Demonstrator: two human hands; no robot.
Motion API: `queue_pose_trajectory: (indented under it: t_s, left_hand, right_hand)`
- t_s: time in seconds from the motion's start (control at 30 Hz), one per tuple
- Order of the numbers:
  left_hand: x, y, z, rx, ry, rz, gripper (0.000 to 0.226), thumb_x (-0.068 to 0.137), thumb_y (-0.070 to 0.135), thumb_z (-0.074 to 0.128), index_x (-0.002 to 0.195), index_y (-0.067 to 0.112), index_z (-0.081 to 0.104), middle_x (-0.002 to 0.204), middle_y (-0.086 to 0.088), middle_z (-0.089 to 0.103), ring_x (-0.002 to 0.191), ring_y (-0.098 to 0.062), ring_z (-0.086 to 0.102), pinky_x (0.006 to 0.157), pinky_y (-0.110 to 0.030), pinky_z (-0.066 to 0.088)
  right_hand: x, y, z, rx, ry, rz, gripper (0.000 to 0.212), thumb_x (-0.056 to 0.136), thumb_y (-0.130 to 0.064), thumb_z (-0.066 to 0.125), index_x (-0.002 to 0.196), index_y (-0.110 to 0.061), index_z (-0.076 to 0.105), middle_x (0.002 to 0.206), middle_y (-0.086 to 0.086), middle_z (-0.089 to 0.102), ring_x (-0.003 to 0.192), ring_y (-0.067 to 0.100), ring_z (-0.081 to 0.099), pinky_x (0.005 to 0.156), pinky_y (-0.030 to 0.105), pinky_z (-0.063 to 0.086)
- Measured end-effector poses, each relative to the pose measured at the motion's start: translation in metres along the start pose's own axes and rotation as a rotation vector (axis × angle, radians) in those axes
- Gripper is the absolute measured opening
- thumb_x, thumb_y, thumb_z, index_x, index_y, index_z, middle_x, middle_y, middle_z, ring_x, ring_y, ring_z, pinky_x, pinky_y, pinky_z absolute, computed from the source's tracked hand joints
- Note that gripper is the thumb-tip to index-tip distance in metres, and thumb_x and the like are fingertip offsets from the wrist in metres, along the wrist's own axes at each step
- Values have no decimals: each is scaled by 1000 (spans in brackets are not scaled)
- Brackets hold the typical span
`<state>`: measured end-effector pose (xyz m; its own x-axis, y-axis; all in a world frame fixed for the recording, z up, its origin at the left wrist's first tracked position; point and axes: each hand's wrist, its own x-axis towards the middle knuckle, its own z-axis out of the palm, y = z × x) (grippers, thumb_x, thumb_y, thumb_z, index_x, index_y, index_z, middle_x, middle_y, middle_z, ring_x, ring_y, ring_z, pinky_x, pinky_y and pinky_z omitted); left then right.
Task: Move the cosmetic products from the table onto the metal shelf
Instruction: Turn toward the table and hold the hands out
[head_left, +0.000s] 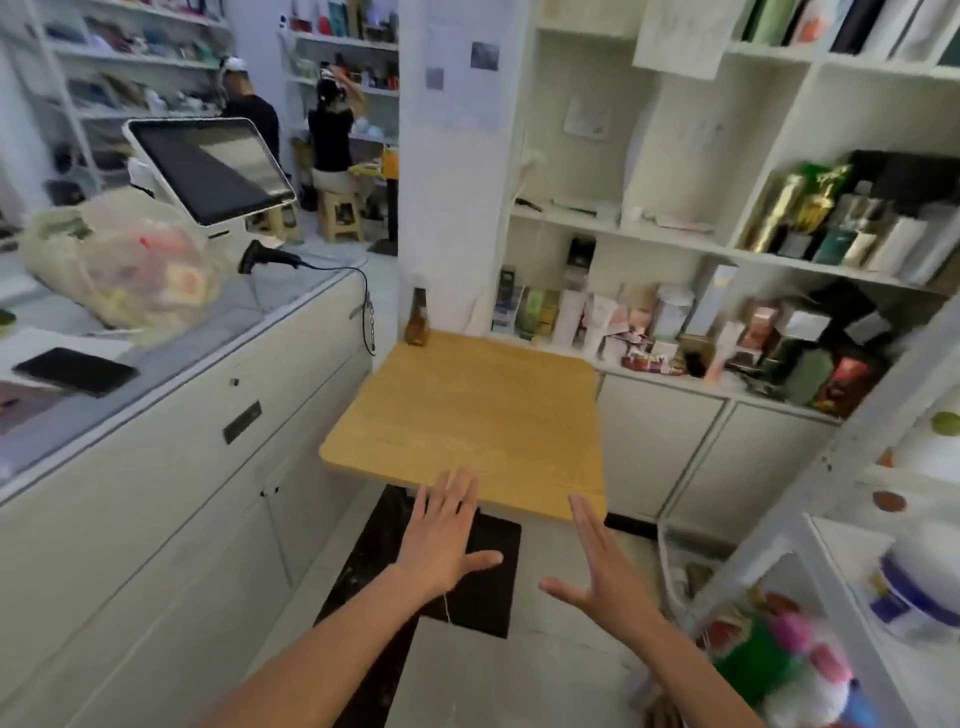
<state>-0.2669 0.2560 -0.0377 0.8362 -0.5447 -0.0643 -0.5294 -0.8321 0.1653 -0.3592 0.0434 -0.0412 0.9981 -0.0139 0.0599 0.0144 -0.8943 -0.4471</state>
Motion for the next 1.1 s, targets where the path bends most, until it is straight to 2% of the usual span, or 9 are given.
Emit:
queue_pose_trajectory:
  t_s: [0.1,0.23,0.33,0.4,0.53,0.7,0.83,1.0,1.1]
  left_hand:
    - [65,-41,-5,-26,12,-47,101,88,65,45,151,16,-18,158,-5,-25,144,-26,-24,119,-46,-10]
    - [151,-96,-28,-33,17,-89,101,88,65,45,152,15,-15,158,-5,-24,145,-25,-22,117,-45,-11]
    - [214,-140,-52,4,43,-94,100,88,65,44,152,14,-13,158,-6,-22,145,-26,-22,117,-45,-10]
    - [250,-169,-60,37,42,-112,101,87,66,44,152,14,-12,159,-6,-22,145,-27,-21,118,-46,-9]
    - [304,-203,-54,29,-11,-161,103,86,67,46,152,14,-14,158,-6,-25,144,-27,-25,116,-46,-13]
    - [369,-234,-50,-10,-41,-248,107,85,68,46,151,12,-17,158,-7,-25,144,-27,-25,113,-44,-17]
    - [415,-262,-57,-51,-19,-288,104,87,62,48,151,12,-17,157,-6,-26,144,-26,-26,115,-43,-15]
    - [474,-307,-65,-81,-21,-288,105,89,60,49,149,11,-21,157,-7,-26,144,-26,-26,114,-43,-16]
    - [519,-342,-67,-89,-17,-261,103,89,60,48,149,12,-21,158,-6,-25,144,-25,-26,116,-44,-12]
  right_hand:
    - [75,8,3,41,-6,9,119,58,-91,33,145,-31,-20,154,-16,-18,140,-1,-8,113,21,11]
    - [178,11,-3,107,4,47,117,59,-87,41,145,-32,-17,148,-22,-15,145,6,0,111,19,14]
    - [256,9,-8,106,74,19,111,71,-67,59,148,-27,-10,145,-23,-11,145,6,2,111,19,15]
    - [298,8,-7,116,92,30,108,73,-60,61,149,-24,-6,146,-22,-8,141,2,4,108,17,16]
    - [362,20,5,134,49,4,106,73,-61,59,146,-30,-11,148,-22,-10,137,-2,1,110,21,20]
    - [454,44,3,135,-2,0,106,71,-60,60,149,-25,-4,149,-19,-5,146,11,8,112,24,21]
    - [524,52,11,129,-26,-52,101,71,-60,61,144,-33,-5,152,-16,-7,146,13,7,111,26,24]
    - [605,43,32,97,-103,-73,106,73,-61,61,144,-30,-12,155,-13,-10,146,11,4,112,26,24]
    - [659,34,54,79,-104,-44,109,74,-60,61,149,-23,-9,158,-6,-7,147,13,6,113,25,22]
